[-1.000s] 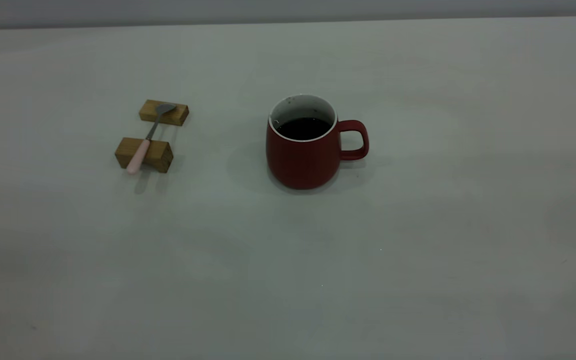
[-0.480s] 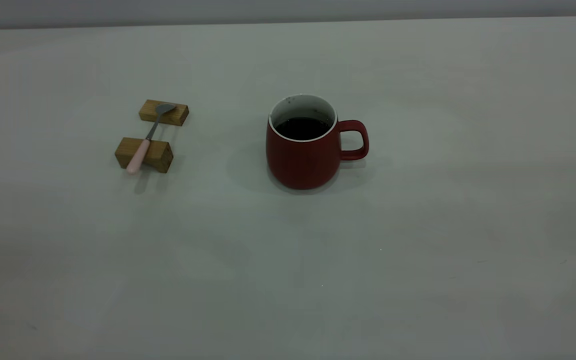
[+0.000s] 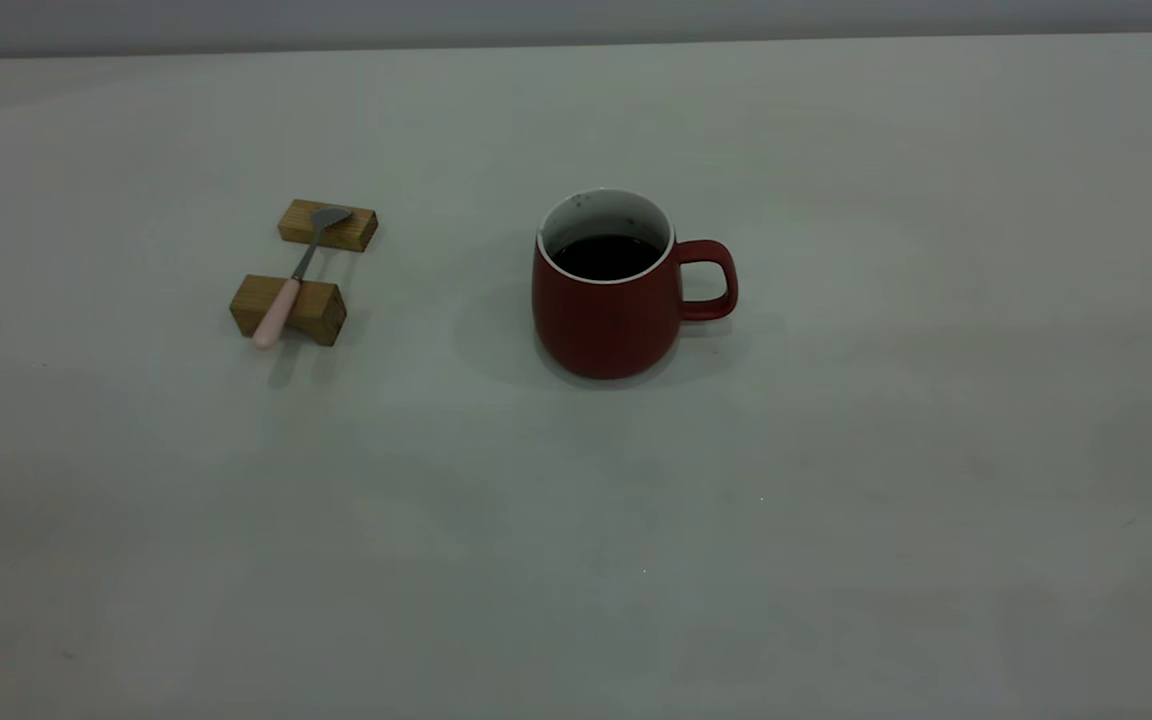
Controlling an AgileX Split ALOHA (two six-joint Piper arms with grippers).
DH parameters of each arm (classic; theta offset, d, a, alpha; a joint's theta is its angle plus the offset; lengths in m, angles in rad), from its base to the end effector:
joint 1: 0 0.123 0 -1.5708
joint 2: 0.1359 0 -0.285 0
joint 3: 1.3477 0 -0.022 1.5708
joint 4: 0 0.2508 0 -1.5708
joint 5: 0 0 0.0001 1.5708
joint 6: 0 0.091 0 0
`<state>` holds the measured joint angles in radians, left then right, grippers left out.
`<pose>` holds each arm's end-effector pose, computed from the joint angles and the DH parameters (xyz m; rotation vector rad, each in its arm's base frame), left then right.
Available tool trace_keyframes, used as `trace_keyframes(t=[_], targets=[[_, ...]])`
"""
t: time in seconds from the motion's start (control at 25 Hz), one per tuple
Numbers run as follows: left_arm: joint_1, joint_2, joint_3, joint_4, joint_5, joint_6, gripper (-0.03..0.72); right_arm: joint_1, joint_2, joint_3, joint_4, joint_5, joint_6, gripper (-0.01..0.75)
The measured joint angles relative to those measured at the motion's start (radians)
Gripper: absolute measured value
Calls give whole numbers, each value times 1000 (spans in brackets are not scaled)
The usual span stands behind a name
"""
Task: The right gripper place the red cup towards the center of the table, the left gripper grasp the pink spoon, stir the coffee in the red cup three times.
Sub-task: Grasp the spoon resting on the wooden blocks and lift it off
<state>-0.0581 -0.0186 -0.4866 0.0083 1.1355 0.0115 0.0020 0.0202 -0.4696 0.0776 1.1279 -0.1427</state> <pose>-0.0094 0.0012 0.2675 0.0728 2.1127 -0.0178 -0.0019 0.0064 0.2638 -0.1605 2.1533 0.0137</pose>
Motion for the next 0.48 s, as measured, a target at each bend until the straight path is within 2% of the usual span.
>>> trace_keyframes(t=[0.28,0.48], targets=[[0,0,0,0,0,0,342,0,0,0,0,0,1,582],[0,4,0,20,-2,-75,355,0,0,0,0,0,1,582]])
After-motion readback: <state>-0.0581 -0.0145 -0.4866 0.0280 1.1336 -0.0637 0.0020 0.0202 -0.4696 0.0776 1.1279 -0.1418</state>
